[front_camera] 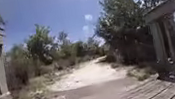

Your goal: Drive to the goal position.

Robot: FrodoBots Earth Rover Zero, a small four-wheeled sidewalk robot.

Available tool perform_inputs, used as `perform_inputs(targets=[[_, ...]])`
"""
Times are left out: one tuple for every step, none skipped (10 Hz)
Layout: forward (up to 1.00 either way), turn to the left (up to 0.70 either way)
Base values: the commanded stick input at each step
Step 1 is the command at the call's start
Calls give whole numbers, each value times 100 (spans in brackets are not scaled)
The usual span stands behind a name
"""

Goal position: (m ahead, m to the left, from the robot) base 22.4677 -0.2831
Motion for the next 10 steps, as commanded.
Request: perform_inputs(targets=[[50,0],[50,0],[50,0],[50,0],[50,0],[50,0],[50,0],[50,0],[50,0],[50,0]])
